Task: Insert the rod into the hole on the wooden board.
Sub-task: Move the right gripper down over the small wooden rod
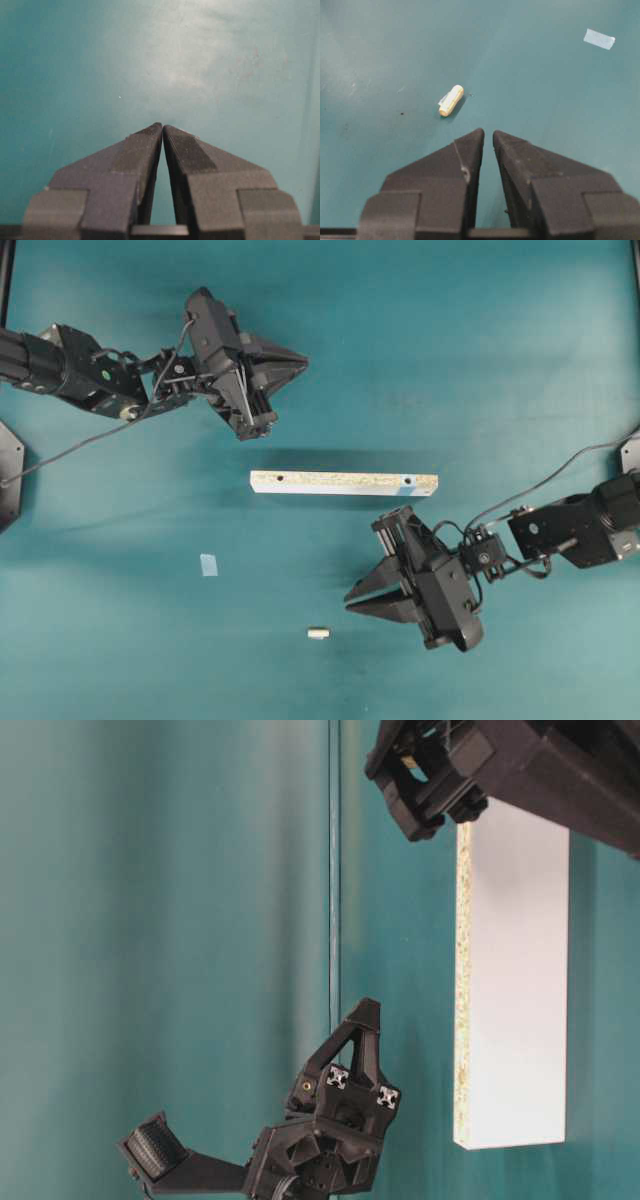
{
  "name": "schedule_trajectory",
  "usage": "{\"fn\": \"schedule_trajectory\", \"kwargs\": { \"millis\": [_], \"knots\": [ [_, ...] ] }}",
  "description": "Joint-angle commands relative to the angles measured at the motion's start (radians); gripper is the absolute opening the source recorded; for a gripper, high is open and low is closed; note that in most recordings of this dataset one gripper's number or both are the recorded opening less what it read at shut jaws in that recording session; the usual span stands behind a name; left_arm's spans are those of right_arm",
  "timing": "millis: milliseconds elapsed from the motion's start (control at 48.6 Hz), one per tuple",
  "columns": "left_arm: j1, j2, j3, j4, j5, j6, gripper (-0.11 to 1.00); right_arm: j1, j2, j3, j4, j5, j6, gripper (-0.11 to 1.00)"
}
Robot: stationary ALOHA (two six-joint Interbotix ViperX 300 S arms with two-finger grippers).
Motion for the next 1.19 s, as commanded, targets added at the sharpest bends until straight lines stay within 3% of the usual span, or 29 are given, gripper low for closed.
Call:
{"fn": "schedule_trajectory", "kwargs": {
  "millis": [0, 41, 123, 247, 308, 411, 514, 555, 596, 884, 1172],
  "knots": [
    [-0.003, -0.040, -0.037, 0.038, 0.034, 0.006, 0.24, 0.003, -0.025, -0.023, 0.002, -0.003, 0.014, 0.24],
    [-0.003, -0.048, -0.048, 0.040, 0.063, 0.011, 0.22, 0.003, -0.034, -0.034, 0.002, 0.035, 0.015, 0.22],
    [-0.003, -0.060, -0.066, 0.041, 0.129, 0.015, 0.09, 0.003, -0.057, -0.069, 0.002, 0.183, 0.026, 0.05],
    [-0.005, -0.077, -0.071, 0.041, 0.196, 0.021, 0.11, 0.003, -0.097, -0.137, 0.002, 0.440, 0.058, 0.01],
    [-0.006, -0.091, -0.064, 0.043, 0.216, 0.021, 0.22, 0.005, -0.123, -0.169, 0.002, 0.555, 0.083, 0.03],
    [-0.006, -0.120, -0.051, 0.043, 0.238, 0.023, 0.52, 0.005, -0.153, -0.202, 0.002, 0.666, 0.109, 0.22],
    [-0.006, -0.147, -0.032, 0.043, 0.252, 0.025, 0.81, 0.008, -0.175, -0.229, 0.003, 0.753, 0.143, 0.51],
    [-0.006, -0.155, -0.025, 0.044, 0.256, 0.025, 0.90, 0.009, -0.179, -0.238, 0.002, 0.787, 0.163, 0.65],
    [-0.006, -0.161, -0.017, 0.043, 0.258, 0.025, 0.94, 0.012, -0.183, -0.249, 0.002, 0.822, 0.184, 0.72],
    [-0.006, -0.176, 0.011, 0.044, 0.261, 0.025, 0.94, 0.021, -0.183, -0.321, 0.002, 0.988, 0.305, 0.73],
    [-0.006, -0.175, 0.012, 0.044, 0.261, 0.025, 0.94, 0.037, -0.144, -0.474, 0.002, 1.241, 0.347, 0.73]
  ]
}}
